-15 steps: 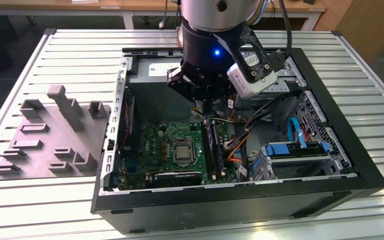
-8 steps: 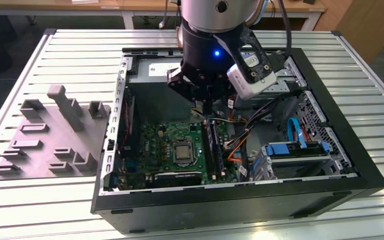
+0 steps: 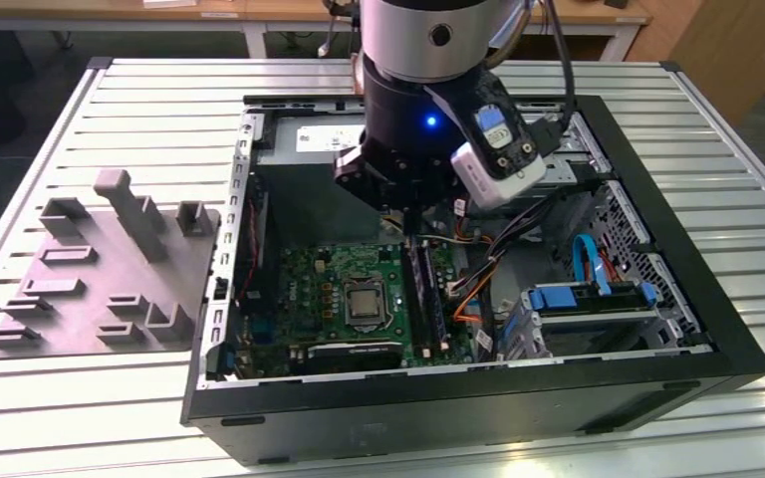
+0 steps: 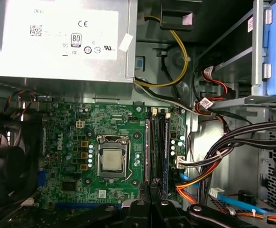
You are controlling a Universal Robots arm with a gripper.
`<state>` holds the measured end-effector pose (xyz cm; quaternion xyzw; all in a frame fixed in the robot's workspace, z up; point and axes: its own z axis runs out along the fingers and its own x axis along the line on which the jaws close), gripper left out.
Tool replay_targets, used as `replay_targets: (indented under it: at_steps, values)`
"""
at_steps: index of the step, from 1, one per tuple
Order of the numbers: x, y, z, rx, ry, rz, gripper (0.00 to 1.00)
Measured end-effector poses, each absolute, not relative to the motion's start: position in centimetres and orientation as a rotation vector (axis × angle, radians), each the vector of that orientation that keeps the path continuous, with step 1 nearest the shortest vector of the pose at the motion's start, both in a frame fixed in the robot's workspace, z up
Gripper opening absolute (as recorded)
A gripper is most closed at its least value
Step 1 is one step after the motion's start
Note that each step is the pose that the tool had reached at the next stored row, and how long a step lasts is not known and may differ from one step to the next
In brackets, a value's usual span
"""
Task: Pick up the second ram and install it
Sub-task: 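Insert the second ram into the second slot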
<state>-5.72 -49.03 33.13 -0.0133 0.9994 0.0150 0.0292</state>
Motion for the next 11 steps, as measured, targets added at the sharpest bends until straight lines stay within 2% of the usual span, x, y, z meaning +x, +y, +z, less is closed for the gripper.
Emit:
replay_targets:
  at_steps: [11]
  values:
    - [-5.71, -49.03, 32.3, -0.049, 3.082, 0.048, 0.11]
